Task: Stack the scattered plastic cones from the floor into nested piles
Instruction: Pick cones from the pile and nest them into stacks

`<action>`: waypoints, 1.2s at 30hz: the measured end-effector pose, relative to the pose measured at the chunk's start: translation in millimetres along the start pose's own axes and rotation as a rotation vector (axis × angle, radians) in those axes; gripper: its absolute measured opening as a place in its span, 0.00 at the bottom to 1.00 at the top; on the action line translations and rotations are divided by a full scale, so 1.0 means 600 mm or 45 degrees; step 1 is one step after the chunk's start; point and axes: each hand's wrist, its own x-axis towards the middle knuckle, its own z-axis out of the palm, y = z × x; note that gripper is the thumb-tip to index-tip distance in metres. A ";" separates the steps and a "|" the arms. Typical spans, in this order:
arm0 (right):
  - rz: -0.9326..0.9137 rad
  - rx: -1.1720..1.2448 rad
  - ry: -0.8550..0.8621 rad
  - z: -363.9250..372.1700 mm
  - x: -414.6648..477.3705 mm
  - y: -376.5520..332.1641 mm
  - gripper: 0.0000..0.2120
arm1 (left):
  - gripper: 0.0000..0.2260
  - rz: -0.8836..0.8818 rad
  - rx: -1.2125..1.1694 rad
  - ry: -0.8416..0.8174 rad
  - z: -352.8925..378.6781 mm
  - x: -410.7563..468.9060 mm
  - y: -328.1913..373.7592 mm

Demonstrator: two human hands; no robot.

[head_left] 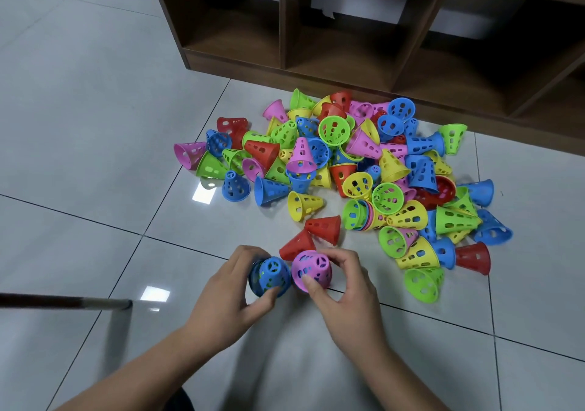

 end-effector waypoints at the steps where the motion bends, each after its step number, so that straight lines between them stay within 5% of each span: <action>1: -0.018 -0.053 -0.026 0.001 -0.002 0.009 0.23 | 0.20 -0.009 0.006 -0.005 0.001 -0.001 -0.005; 8: -0.120 -0.141 -0.114 -0.009 0.013 0.026 0.20 | 0.21 0.004 0.079 -0.019 0.000 0.004 -0.018; 14: -0.221 -0.045 0.048 -0.020 0.067 0.039 0.11 | 0.21 0.031 -0.050 -0.066 -0.029 0.056 -0.012; 19: -0.232 -0.236 0.033 -0.016 0.139 0.062 0.08 | 0.11 -0.042 -0.236 -0.075 -0.035 0.144 0.008; 30: -0.378 -0.859 -0.249 0.005 0.206 0.109 0.22 | 0.20 0.391 0.295 -0.604 0.013 0.240 -0.057; 36: -0.350 -0.991 -0.246 0.007 0.205 0.113 0.21 | 0.19 0.393 0.500 -0.601 0.013 0.246 -0.088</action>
